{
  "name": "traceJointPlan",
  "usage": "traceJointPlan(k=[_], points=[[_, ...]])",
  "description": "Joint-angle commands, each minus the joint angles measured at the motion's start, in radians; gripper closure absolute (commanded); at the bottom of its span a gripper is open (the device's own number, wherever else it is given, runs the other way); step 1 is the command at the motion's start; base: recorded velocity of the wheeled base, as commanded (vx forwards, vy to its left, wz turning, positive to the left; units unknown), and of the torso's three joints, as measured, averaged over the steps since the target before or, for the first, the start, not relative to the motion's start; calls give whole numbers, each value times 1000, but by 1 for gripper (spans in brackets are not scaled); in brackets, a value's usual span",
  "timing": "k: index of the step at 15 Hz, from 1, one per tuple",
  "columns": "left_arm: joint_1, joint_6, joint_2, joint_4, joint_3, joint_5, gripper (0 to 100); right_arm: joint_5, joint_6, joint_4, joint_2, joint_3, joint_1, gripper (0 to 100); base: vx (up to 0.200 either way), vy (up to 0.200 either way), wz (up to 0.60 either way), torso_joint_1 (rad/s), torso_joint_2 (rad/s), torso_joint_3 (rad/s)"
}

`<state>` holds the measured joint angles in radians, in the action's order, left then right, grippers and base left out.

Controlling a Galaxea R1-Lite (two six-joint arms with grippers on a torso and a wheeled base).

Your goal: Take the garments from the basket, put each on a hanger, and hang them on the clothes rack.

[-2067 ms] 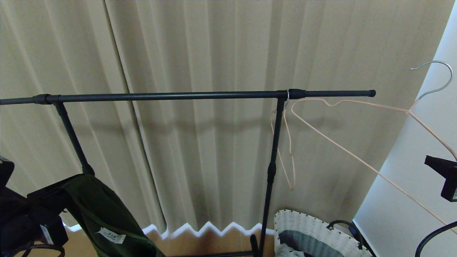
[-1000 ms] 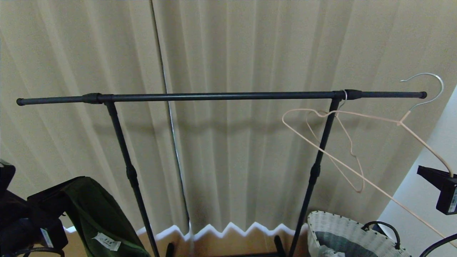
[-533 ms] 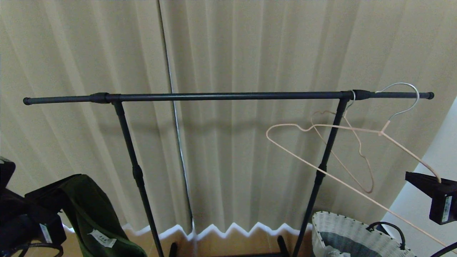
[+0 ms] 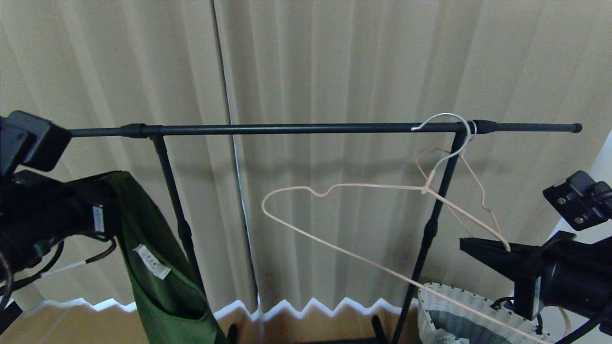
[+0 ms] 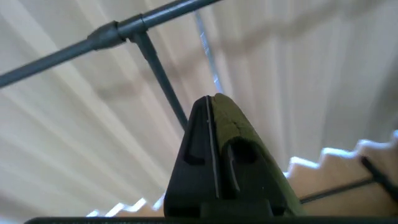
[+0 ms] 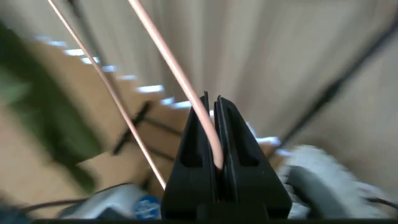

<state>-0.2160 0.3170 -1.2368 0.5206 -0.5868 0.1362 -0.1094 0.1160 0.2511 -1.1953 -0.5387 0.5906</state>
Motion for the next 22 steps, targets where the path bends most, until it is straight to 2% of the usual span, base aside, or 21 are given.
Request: traceJointPlan(k=[1, 2, 4, 5, 6, 8, 11, 14, 16, 19, 22], points=[[-56, -3, -165, -60, -137, 94, 100, -3, 44, 1, -72, -32, 84, 100, 0, 0, 0, 0, 0, 0], [-83, -36, -219, -131, -222, 134, 100, -4, 76, 1, -98, -52, 138, 100, 0, 0, 0, 0, 0, 0], [-120, -116, -260, -251, -324, 146, 100, -9, 99, 1, -139, -90, 199, 100, 0, 0, 0, 0, 0, 0], [-120, -116, -260, -251, -324, 146, 100, -9, 99, 1, -139, -90, 199, 100, 0, 0, 0, 0, 0, 0], [-154, -213, -270, -369, -395, 154, 100, -13, 102, 2, -201, -125, 204, 100, 0, 0, 0, 0, 0, 0], [-181, -320, -282, -464, -453, 175, 100, -13, 108, 2, -248, -161, 212, 100, 0, 0, 0, 0, 0, 0], [-180, -357, -294, -467, -452, 215, 100, -26, 128, 2, -283, -196, 224, 100, 0, 0, 0, 0, 0, 0], [-181, -363, -293, -468, -452, 217, 100, -112, 139, 2, -354, -268, 224, 100, 0, 0, 0, 0, 0, 0], [-180, -363, -294, -468, -450, 217, 100, -138, 142, 2, -377, -293, 224, 100, 0, 0, 0, 0, 0, 0], [-175, -363, -311, -462, -455, 221, 100, -138, 142, 2, -368, -290, 225, 100, 0, 0, 0, 0, 0, 0], [-174, -363, -352, -442, -458, 307, 100, -135, 142, 2, -340, -285, 247, 100, 0, 0, 0, 0, 0, 0]])
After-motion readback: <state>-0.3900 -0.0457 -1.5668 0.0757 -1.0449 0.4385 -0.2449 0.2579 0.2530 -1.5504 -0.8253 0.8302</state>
